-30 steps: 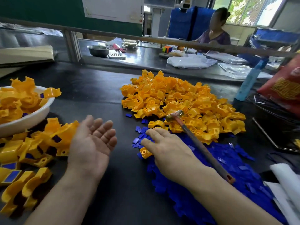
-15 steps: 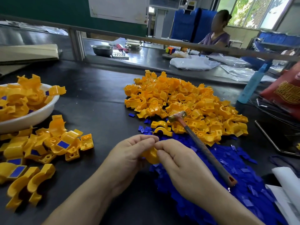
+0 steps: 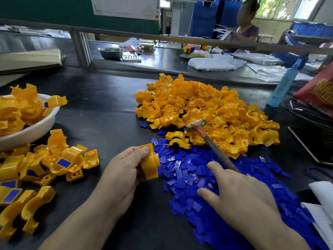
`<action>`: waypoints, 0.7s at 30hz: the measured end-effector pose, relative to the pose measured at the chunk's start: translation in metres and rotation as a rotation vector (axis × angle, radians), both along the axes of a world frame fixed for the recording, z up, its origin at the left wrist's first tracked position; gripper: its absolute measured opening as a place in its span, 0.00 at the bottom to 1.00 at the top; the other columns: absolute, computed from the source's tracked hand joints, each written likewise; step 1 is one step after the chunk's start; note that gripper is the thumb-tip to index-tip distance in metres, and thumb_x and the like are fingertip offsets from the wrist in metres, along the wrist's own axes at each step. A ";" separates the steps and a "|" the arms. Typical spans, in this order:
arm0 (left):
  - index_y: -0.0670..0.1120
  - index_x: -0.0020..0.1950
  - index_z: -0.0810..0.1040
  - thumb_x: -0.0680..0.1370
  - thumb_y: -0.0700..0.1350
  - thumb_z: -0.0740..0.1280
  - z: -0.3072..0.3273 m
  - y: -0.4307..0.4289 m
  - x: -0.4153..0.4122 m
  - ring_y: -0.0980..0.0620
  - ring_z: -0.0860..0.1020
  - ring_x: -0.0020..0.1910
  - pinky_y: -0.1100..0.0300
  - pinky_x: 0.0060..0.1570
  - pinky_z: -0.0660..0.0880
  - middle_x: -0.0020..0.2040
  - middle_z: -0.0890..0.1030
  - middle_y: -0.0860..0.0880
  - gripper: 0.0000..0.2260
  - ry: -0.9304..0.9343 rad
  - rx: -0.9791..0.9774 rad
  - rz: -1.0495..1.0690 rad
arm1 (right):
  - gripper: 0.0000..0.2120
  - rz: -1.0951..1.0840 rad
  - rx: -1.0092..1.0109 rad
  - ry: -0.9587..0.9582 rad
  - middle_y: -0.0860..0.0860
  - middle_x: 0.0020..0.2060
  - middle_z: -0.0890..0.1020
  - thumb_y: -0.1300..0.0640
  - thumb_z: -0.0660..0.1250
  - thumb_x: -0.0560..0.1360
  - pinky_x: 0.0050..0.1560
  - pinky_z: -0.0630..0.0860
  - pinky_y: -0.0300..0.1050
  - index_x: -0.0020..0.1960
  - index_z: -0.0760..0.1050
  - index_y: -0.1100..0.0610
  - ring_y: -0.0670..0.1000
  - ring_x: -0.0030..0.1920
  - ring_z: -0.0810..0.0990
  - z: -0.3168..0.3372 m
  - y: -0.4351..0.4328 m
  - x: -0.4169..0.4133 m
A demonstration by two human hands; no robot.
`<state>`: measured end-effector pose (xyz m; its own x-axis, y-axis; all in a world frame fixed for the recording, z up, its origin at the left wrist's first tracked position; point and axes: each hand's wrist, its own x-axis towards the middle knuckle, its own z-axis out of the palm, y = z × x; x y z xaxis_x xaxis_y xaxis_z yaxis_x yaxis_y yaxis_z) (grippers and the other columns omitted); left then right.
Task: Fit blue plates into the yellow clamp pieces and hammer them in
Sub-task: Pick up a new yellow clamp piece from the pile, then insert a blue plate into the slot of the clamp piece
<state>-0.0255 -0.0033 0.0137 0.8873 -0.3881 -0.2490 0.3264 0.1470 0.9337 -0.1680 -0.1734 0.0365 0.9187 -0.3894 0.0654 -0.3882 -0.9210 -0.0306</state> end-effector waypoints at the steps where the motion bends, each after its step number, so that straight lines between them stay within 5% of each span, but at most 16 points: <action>1: 0.46 0.48 0.81 0.79 0.46 0.66 0.000 0.001 0.001 0.51 0.82 0.37 0.52 0.41 0.77 0.36 0.84 0.48 0.06 0.033 -0.001 0.024 | 0.27 0.002 -0.005 0.043 0.43 0.47 0.78 0.29 0.53 0.72 0.33 0.70 0.44 0.67 0.56 0.40 0.48 0.47 0.79 -0.002 -0.001 0.001; 5: 0.47 0.53 0.83 0.78 0.48 0.67 -0.002 -0.002 -0.005 0.52 0.81 0.34 0.56 0.31 0.77 0.38 0.84 0.48 0.08 0.078 0.043 -0.063 | 0.18 0.024 0.004 0.042 0.43 0.47 0.80 0.35 0.52 0.77 0.34 0.73 0.44 0.60 0.66 0.43 0.48 0.46 0.80 -0.009 0.003 0.010; 9: 0.45 0.51 0.83 0.66 0.52 0.72 -0.001 -0.005 -0.015 0.51 0.81 0.33 0.54 0.34 0.78 0.39 0.84 0.44 0.17 0.065 0.029 -0.172 | 0.12 0.013 0.027 -0.042 0.43 0.46 0.80 0.40 0.52 0.79 0.39 0.77 0.45 0.55 0.70 0.43 0.46 0.46 0.80 -0.013 0.000 0.011; 16: 0.43 0.52 0.82 0.65 0.49 0.72 0.001 -0.003 -0.017 0.50 0.82 0.35 0.56 0.32 0.79 0.40 0.84 0.43 0.18 0.038 0.009 -0.220 | 0.11 0.007 0.060 -0.250 0.44 0.39 0.80 0.42 0.54 0.79 0.37 0.75 0.42 0.51 0.72 0.44 0.45 0.39 0.79 -0.014 -0.010 0.010; 21: 0.47 0.43 0.86 0.66 0.49 0.72 0.001 -0.005 -0.022 0.50 0.82 0.34 0.58 0.29 0.78 0.39 0.84 0.43 0.10 -0.005 -0.022 -0.231 | 0.14 0.017 0.137 -0.385 0.44 0.34 0.79 0.42 0.57 0.77 0.35 0.76 0.43 0.45 0.78 0.47 0.45 0.35 0.78 -0.011 -0.014 0.006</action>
